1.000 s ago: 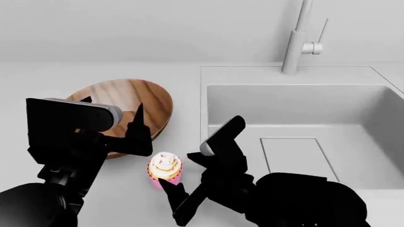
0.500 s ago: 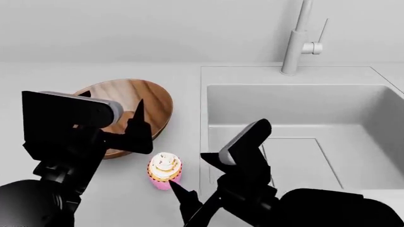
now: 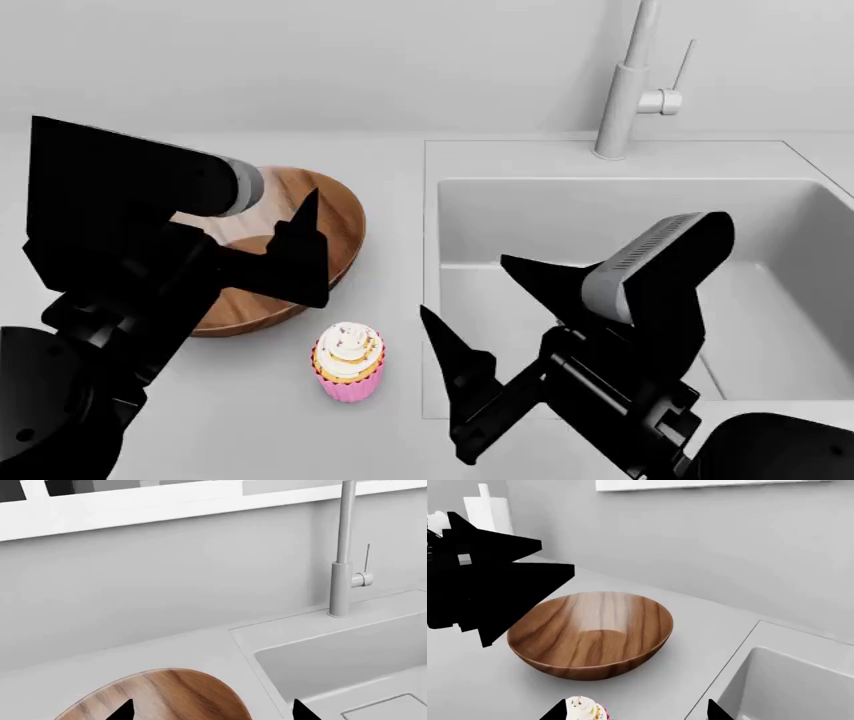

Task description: Move the fresh-baked cupcake off the tray onto the counter, and place the bowl used for mixing into the sink.

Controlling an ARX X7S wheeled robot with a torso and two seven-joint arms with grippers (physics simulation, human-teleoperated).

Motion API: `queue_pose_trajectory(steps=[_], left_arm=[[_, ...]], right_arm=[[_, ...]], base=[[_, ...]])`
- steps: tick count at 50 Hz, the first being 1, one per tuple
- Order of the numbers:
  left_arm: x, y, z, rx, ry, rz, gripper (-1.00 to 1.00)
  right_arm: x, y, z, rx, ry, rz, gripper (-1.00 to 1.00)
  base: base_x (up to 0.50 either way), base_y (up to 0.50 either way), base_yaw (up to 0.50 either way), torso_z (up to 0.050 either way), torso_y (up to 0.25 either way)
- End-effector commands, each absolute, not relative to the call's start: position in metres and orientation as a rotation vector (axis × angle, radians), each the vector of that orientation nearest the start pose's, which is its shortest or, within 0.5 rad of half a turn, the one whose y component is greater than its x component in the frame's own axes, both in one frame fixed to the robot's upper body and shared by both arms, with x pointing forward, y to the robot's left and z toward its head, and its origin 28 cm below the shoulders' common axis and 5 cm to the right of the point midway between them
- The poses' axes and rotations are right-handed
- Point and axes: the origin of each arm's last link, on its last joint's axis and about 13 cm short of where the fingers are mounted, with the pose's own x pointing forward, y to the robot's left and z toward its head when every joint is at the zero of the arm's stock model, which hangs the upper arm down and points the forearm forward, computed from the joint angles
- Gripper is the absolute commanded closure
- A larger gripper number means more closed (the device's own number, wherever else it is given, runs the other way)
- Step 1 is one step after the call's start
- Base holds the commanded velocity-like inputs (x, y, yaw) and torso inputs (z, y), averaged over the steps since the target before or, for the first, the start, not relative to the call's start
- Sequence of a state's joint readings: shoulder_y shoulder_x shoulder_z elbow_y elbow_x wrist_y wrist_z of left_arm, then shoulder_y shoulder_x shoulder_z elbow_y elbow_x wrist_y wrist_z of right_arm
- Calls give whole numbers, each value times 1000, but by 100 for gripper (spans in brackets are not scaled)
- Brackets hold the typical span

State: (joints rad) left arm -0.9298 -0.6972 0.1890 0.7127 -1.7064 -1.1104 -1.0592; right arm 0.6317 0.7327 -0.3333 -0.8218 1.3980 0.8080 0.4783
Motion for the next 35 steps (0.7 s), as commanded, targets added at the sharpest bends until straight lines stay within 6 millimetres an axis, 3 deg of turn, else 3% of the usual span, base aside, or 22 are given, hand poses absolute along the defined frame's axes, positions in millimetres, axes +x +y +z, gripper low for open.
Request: queue_pose_trajectory(steps=[1,14,21,35], left_arm=[[187,219,293,161,68,-319,-100],[217,211,316,228,284,-424,-100],[244,206,326,245,344,-439,-100],[262,195,330,166,446,-400,-100]], right_arm=[[169,-111,240,-26,-141,599,-100],[165,-117,243,-7,-230,516,-100],[168,-118,244,-8,-235,509,-100],[172,-116,241,21,-241,529,-100]], base=[[0,0,0,0,0],[0,0,0,0,0],[0,0,0,0,0],[0,0,0,0,0]])
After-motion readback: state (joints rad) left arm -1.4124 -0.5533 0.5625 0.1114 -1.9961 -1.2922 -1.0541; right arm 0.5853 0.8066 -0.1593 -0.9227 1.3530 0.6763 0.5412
